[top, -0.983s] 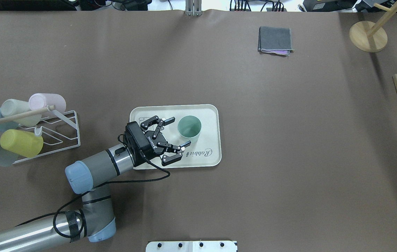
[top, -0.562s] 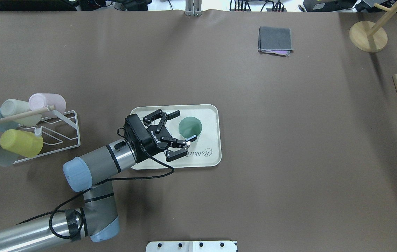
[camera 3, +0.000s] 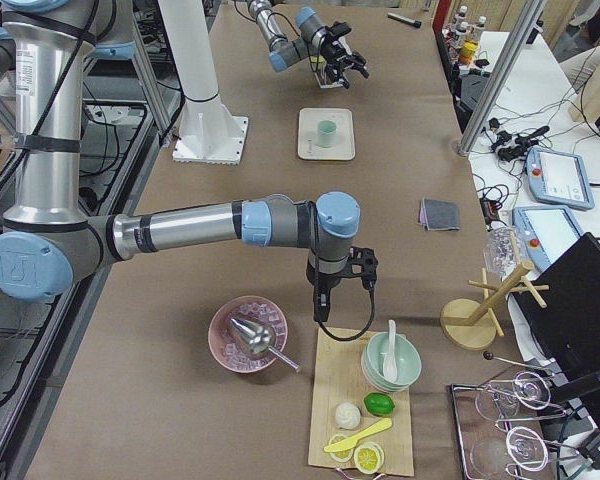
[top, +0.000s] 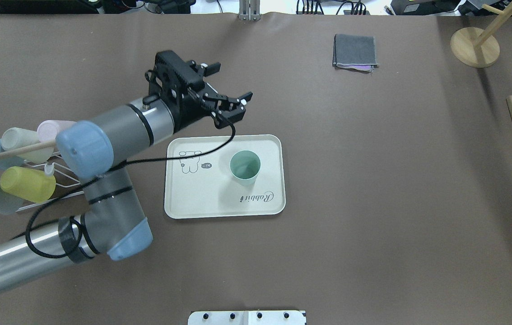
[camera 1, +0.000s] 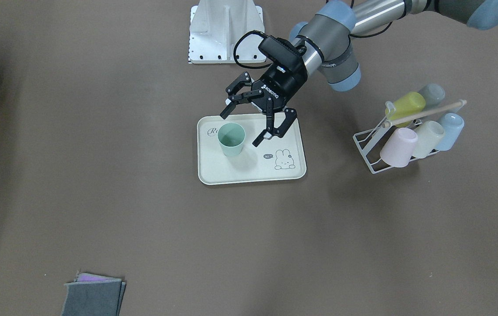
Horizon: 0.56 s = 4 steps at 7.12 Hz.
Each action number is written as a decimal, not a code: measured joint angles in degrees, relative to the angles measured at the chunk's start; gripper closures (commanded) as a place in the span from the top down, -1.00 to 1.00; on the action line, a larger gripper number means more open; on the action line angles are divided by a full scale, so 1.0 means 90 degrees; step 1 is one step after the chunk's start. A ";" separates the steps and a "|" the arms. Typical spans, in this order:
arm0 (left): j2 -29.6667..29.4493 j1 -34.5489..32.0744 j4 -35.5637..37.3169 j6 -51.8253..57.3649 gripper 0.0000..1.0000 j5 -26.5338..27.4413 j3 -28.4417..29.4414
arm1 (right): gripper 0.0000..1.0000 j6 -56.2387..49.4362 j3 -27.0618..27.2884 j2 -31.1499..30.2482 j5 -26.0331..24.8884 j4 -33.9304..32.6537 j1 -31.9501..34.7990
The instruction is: Pick up and place green cup on tray
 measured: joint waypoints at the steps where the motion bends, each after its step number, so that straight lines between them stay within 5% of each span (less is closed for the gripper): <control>1: -0.0068 -0.0582 0.1227 -0.0001 0.96 -0.0453 -0.0289 | 1.00 0.0002 -0.0003 0.0003 0.0004 0.0000 -0.0003; 4: -0.0046 -0.2572 0.4647 0.0076 0.96 -0.2327 -0.0508 | 1.00 0.0003 -0.0008 0.0021 0.0013 0.0000 -0.0027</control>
